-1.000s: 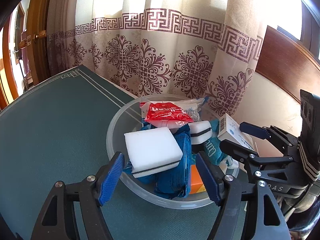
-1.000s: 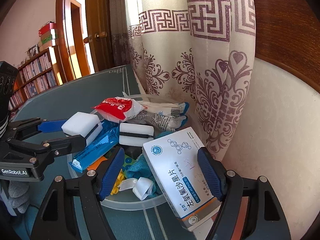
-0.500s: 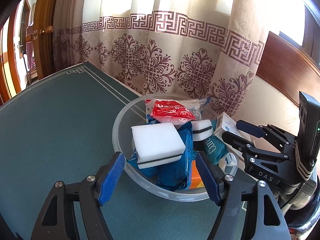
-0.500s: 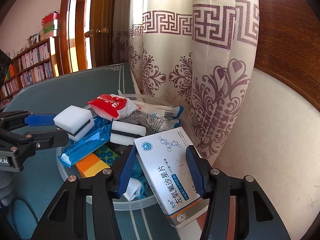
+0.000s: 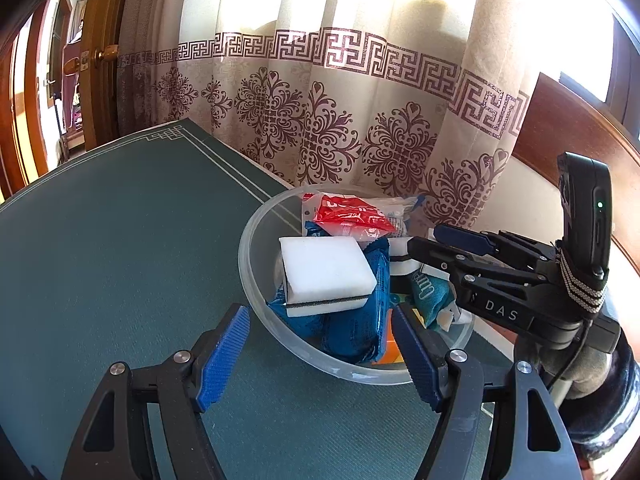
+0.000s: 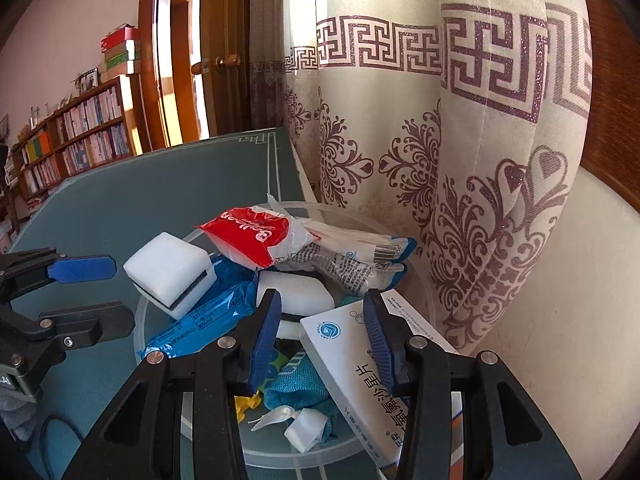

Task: Organize objects
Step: 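Lower the medicine box into the bowl and adjust it with the right tool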

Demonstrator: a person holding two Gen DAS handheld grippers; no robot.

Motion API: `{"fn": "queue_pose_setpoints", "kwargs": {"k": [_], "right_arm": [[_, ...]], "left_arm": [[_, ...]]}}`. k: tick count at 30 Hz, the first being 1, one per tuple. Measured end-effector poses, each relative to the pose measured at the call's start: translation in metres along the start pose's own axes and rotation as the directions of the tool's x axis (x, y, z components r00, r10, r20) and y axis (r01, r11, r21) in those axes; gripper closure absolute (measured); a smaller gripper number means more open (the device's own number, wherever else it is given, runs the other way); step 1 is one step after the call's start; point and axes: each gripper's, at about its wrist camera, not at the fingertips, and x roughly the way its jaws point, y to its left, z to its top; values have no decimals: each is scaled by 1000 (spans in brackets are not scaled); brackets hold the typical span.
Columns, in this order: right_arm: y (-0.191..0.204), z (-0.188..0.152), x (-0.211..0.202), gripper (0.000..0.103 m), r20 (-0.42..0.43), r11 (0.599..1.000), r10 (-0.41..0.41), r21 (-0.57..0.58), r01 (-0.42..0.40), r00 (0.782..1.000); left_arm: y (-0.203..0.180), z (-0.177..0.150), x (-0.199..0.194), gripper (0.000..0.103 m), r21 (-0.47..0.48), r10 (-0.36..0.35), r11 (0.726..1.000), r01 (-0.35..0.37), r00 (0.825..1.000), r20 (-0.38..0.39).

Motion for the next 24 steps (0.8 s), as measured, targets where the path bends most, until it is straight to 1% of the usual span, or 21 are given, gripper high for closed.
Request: {"fn": "queue_pose_setpoints", "kwargs": {"k": [4, 8, 11, 13, 17, 19, 21, 24], "right_arm": [[-15, 6, 4, 59, -21, 995, 81, 61, -80, 996], [-29, 9, 7, 59, -34, 982, 156, 109, -152, 987], [-34, 8, 8, 59, -27, 975, 188, 126, -184, 982], [-32, 5, 7, 58, -17, 978, 190, 96, -188, 982], [-26, -2, 3, 56, 18, 983, 176, 40, -177, 984], [-21, -5, 3, 52, 31, 987, 159, 0, -159, 987], [-18, -7, 2, 39, 42, 989, 143, -39, -142, 989], [-15, -11, 1, 37, 56, 990, 129, -71, -125, 990]], "left_arm": [[-13, -10, 1, 26, 25, -18, 999, 19, 1000, -25], [-40, -21, 5, 26, 92, -53, 994, 57, 997, -51], [-57, -28, 6, 26, 144, -50, 988, 57, 997, -55], [-61, -31, 6, 26, 153, -52, 986, 61, 997, -61], [-58, -32, 7, 26, 129, -41, 990, 49, 997, -67], [-55, -31, 7, 26, 110, -32, 993, 39, 997, -65], [-51, -30, 6, 26, 94, -24, 995, 30, 998, -62], [-49, -30, 3, 26, 82, -14, 996, 19, 998, -56]]}}
